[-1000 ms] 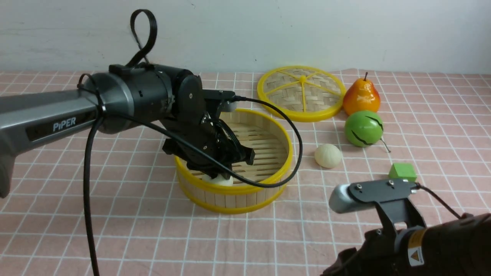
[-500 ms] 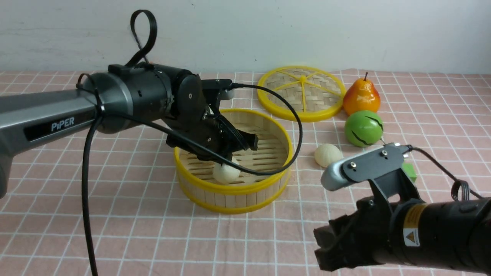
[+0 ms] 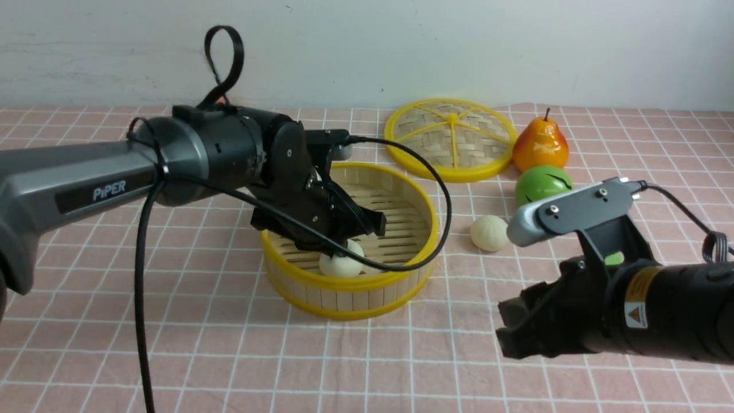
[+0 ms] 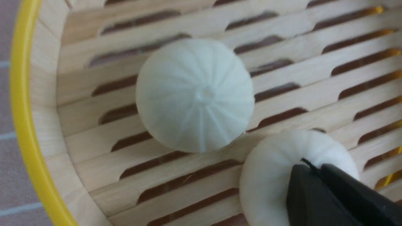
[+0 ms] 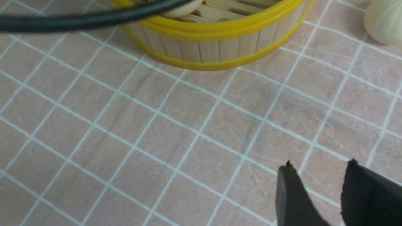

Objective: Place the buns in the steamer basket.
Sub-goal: Use the left arm to put the steamed stuffed bun into the steamer, then use the right arm to grab a steamed stuffed bun

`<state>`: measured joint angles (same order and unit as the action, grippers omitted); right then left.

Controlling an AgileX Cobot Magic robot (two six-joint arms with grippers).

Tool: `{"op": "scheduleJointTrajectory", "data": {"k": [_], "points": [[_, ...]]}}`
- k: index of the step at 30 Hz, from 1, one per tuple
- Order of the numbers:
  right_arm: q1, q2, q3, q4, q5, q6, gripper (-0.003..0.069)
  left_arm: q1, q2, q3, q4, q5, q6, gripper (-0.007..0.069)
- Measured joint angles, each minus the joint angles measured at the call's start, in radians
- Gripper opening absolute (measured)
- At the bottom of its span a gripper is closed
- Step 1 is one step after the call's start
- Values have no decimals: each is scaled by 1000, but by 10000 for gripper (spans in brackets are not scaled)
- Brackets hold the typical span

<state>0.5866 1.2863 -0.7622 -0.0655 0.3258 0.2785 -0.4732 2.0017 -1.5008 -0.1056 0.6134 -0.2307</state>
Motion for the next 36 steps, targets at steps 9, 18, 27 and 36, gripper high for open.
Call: {"op": "scheduleJointTrajectory", "data": {"k": [9, 18, 27, 36], "points": [[-80, 64, -262, -11, 395, -1, 242, 0, -66, -3, -23, 173, -65, 405], [-90, 229, -429, -61, 488, -23, 242, -51, -262, 122, -7, 100, -56, 542], [-239, 501, -655, 13, 500, -133, 334, -55, -573, 444, 63, -67, -45, 471], [-313, 753, -919, 146, 498, -279, 393, -55, -822, 718, 88, -387, -45, 88]]}}
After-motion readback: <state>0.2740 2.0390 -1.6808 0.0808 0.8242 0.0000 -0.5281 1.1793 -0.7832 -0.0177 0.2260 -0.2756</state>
